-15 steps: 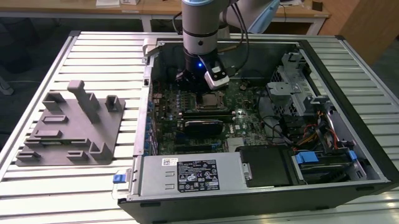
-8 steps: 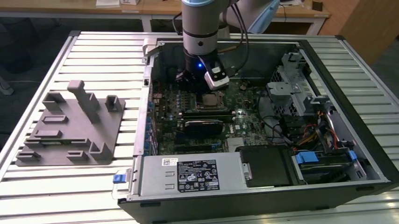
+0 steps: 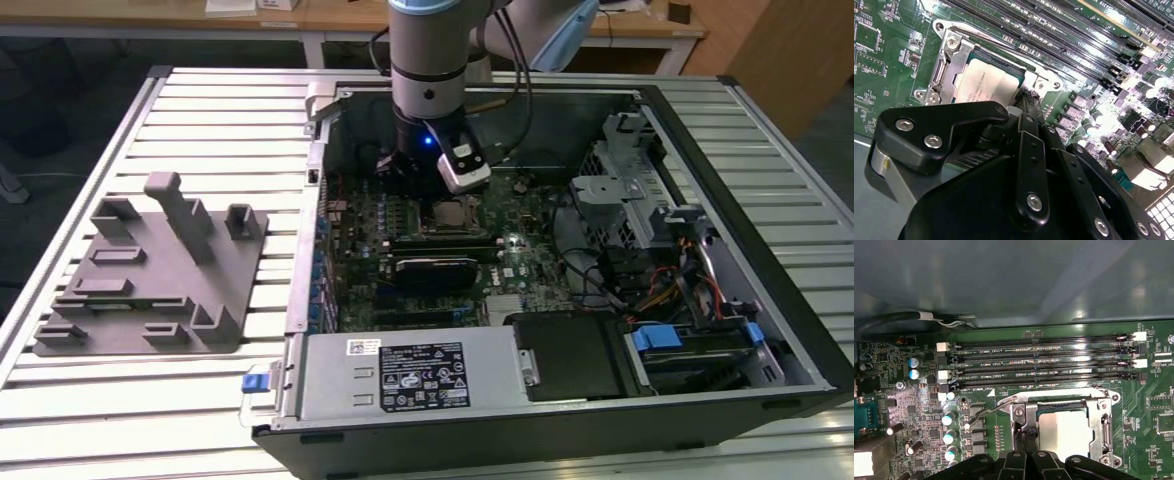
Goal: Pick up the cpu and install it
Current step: 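Close the cpu cover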
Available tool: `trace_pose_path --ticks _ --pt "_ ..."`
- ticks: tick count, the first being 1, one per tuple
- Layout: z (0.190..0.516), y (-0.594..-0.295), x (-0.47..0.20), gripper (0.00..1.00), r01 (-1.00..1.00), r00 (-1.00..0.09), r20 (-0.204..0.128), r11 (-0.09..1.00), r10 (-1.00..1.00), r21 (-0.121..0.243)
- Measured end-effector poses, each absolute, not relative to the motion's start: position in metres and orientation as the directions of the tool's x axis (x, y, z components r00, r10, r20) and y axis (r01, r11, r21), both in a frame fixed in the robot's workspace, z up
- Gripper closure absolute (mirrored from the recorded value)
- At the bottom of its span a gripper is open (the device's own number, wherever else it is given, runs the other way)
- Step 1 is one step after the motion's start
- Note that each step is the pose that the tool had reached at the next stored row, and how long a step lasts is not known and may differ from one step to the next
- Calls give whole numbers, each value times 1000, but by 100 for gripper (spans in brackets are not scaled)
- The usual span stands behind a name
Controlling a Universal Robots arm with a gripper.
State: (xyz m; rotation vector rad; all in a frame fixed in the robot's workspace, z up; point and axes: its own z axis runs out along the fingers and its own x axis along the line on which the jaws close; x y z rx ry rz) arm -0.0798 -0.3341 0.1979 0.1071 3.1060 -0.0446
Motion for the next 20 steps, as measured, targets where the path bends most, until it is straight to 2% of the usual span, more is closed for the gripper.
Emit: trace_pose_path --ticks 20 --pt "198 -334 -81 89 69 -997 -36 997 68 -27"
